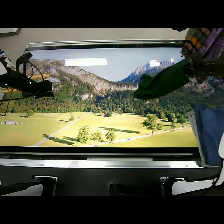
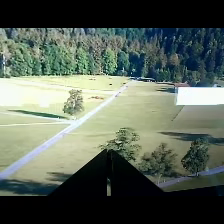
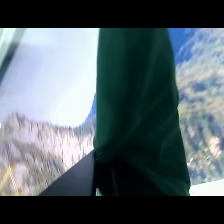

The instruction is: Fold the clothes and pants, and hang the long-sleeved shirts on hangers.

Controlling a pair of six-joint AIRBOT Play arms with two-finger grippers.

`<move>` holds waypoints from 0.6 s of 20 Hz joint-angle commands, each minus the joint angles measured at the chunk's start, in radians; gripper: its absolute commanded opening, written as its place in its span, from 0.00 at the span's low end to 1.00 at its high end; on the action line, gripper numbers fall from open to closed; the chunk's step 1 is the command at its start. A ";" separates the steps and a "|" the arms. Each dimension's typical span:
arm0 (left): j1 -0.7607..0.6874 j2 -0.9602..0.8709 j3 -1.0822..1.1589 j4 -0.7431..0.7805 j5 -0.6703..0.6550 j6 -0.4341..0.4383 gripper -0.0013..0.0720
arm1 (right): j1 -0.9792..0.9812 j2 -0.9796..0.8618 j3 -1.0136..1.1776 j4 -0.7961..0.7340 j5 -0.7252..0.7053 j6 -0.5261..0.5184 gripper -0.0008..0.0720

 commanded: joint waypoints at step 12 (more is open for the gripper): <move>0.001 0.000 0.000 0.000 -0.009 0.000 0.04 | -0.352 0.053 0.100 -0.167 0.100 0.250 0.05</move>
